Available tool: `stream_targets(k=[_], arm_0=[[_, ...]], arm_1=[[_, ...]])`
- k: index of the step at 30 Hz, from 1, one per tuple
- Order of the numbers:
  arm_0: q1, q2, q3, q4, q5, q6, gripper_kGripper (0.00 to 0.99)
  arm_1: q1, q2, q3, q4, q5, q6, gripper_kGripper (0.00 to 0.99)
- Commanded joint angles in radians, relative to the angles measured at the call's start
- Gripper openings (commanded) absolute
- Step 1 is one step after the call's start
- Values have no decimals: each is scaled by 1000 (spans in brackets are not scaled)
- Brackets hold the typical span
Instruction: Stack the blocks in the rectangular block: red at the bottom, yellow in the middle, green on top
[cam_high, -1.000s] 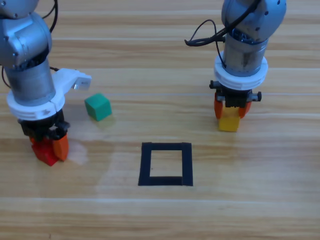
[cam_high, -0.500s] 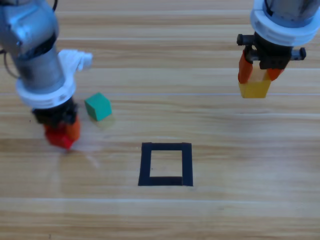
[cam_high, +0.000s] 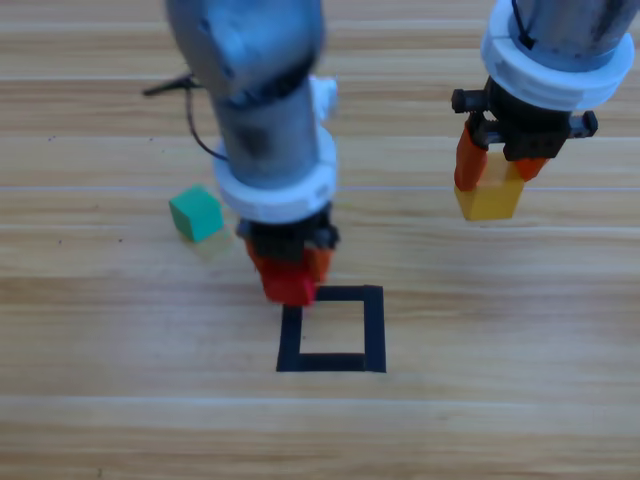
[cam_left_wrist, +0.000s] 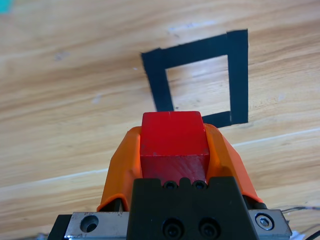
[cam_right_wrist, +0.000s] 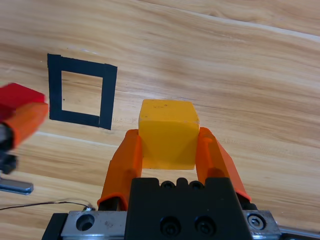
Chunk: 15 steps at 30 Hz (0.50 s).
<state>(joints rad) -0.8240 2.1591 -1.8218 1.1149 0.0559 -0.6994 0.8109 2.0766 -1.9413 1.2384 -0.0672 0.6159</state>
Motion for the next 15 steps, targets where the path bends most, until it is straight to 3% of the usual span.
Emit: stream_targets(k=[1, 15], arm_0=[[-95, 145, -93, 59, 16, -84, 41], [-107, 226, -185, 100, 2, -195, 44]], arm_1=[[24, 73, 7, 15, 6, -16, 0], [25, 97, -4, 15, 4, -18, 0]])
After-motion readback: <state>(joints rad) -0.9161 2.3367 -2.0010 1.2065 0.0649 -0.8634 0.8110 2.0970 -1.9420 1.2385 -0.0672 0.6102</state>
